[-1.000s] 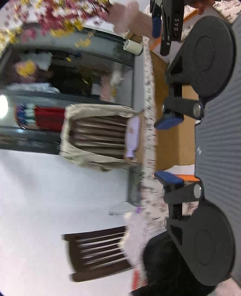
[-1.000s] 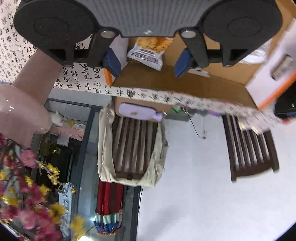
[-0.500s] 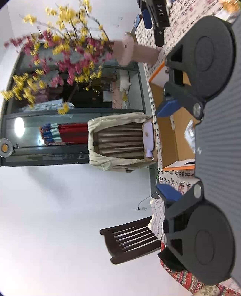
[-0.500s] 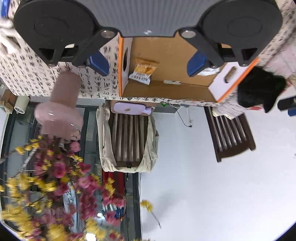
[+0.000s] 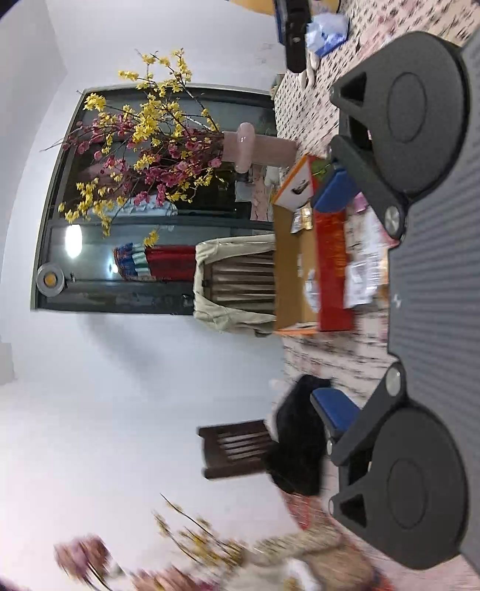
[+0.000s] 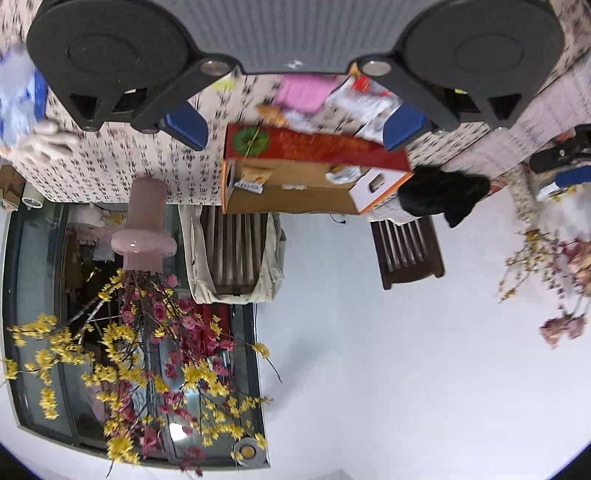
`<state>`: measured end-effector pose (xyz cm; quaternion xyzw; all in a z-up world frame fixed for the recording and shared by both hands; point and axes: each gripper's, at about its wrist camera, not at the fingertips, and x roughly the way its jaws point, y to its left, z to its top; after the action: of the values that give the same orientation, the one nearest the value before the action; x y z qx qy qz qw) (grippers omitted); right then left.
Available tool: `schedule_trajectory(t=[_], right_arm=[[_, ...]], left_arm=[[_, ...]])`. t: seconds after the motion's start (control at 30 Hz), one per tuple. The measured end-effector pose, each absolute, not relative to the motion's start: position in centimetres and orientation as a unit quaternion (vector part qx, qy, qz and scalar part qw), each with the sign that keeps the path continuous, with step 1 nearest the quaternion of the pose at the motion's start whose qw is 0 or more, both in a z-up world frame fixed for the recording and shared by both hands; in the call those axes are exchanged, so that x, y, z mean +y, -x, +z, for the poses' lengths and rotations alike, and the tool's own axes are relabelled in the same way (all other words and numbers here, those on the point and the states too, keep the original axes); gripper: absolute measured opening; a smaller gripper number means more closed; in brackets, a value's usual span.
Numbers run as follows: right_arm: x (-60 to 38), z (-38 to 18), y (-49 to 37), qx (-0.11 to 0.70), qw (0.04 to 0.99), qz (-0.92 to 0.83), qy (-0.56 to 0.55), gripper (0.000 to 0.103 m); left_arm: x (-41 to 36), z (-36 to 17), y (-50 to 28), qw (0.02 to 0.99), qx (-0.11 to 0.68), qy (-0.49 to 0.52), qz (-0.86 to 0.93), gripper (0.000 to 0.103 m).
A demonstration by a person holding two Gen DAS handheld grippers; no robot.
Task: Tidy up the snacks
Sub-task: 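Withdraw the right gripper from the box back toward the snacks, then grasp a pumpkin-seed crisp packet with the right gripper while the left gripper grasps another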
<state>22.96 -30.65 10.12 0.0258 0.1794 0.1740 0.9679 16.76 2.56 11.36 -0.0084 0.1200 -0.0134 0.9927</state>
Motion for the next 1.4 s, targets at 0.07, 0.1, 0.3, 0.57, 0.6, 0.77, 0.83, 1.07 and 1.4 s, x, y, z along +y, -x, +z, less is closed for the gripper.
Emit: schedule_trajectory(t=[0.07,0.1,0.3,0.57,0.6,0.77,0.83,1.07,1.4], right_arm=[[-30.5,8.8,-20.1,0.171,0.969,0.177,-0.026,0.102],[-30.3,8.1,-18.9,0.169,0.969,0.177,-0.026,0.102],[-28.1,2.5,-11.0,0.157,0.973,0.169,0.017,0.103],[-26.1,-3.2,-5.2,0.216,0.961,0.173,0.023,0.103],[-26.2,-3.4,-5.1,0.219,0.961,0.167,0.028,0.103],[-27.3,-3.3,-4.8,0.222,0.965,0.134,0.02,0.103],[-28.3,-2.8,-5.7,0.219,0.968,0.125,0.008,0.103],[-30.7,-1.0,-9.1,0.213,0.973,0.093,0.004,0.099],[-31.5,0.8,-17.8,0.243,0.963,0.086,0.077,0.093]], left_arm=[[2.9,10.2,-14.2,0.992,0.128,0.015,-0.012,0.103],[2.9,9.5,-13.1,0.991,0.133,0.014,-0.012,0.103],[3.6,5.0,-8.4,0.983,0.183,-0.001,-0.01,0.103],[4.7,1.9,-6.4,0.976,0.216,-0.002,0.01,0.103],[4.7,1.7,-6.4,0.976,0.219,-0.001,0.011,0.103],[4.2,1.3,-6.5,0.975,0.222,0.001,0.004,0.103],[4.0,1.5,-6.9,0.975,0.222,-0.002,0.003,0.102],[3.7,2.5,-10.2,0.975,0.222,0.005,-0.007,0.1],[1.7,4.6,-20.8,0.97,0.239,-0.013,-0.048,0.088]])
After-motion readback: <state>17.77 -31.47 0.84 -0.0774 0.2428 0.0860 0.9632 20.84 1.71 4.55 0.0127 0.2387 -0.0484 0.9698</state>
